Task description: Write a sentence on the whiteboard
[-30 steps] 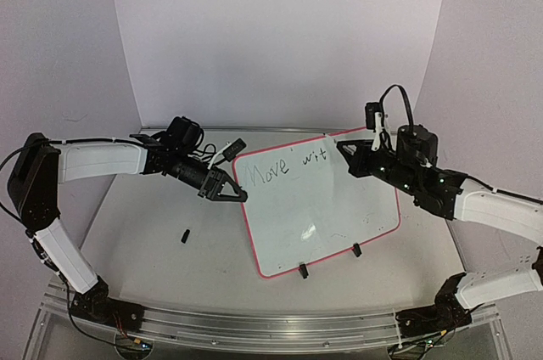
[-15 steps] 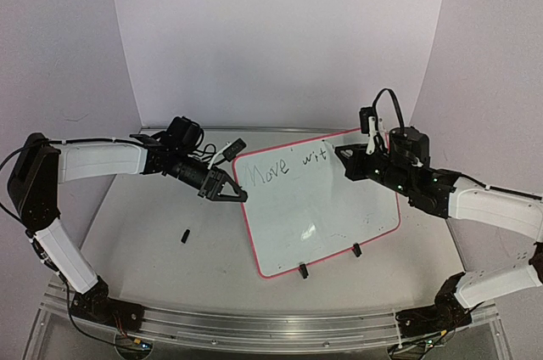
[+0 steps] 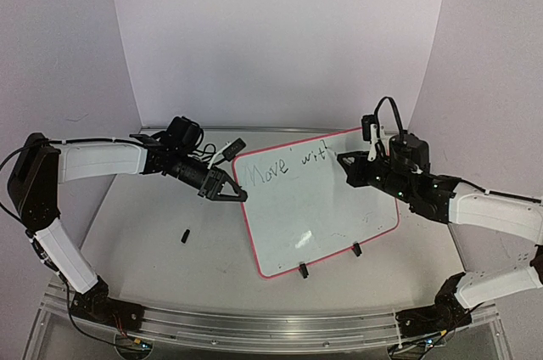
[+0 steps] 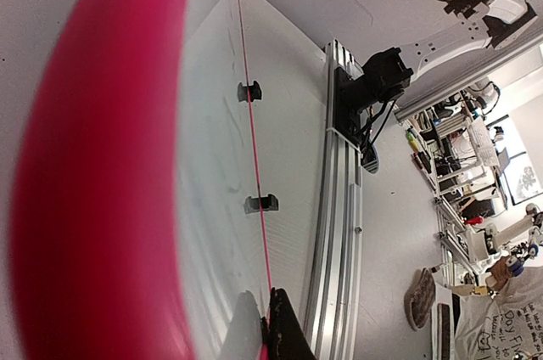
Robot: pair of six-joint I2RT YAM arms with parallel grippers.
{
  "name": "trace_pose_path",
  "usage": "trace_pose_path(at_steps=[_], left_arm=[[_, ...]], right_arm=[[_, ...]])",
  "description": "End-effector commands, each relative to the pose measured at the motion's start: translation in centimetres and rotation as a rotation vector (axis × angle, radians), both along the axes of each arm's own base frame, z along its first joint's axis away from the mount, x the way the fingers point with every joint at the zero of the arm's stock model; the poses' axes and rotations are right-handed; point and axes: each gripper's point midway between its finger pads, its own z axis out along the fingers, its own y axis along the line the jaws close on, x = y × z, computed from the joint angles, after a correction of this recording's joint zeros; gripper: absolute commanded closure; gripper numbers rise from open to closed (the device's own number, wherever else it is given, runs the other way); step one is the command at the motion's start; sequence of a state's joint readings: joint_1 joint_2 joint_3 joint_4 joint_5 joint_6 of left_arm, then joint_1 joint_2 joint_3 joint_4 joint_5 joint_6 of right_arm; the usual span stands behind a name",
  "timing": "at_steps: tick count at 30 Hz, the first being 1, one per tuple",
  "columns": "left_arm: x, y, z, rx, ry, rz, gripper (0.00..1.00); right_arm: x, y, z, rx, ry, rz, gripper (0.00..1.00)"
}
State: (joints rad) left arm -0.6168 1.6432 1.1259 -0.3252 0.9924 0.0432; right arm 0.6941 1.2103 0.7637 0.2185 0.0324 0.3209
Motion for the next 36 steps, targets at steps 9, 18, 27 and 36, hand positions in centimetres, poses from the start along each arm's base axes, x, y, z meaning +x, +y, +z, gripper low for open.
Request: trace_pose_path(at_steps=[9, 18, 27, 36], left_arm=[[-0.9, -0.6, 1.5, -0.028, -0.075, -0.055, 1.00], [-0.8, -0.6, 1.5, -0.027, -0.074, -0.055, 1.00], [-0.8, -0.6, 1.5, -0.028, -0.075, -0.055, 1.00], [-0.9, -0.6, 1.6, -0.029, -0.075, -0.056, 1.00]], right_arm=[[-1.6, -0.9, -2.9, 0.007, 0.080, 0.005, 1.00], [-1.5, -0.7, -2.2, 0.021, 0.061, 0.014, 1.00], [-0.3, -0.5, -0.7, 0.054, -0.001, -0.016, 1.00], [0.4, -0.7, -0.9, 0.044, -0.006, -0.050, 1.00]])
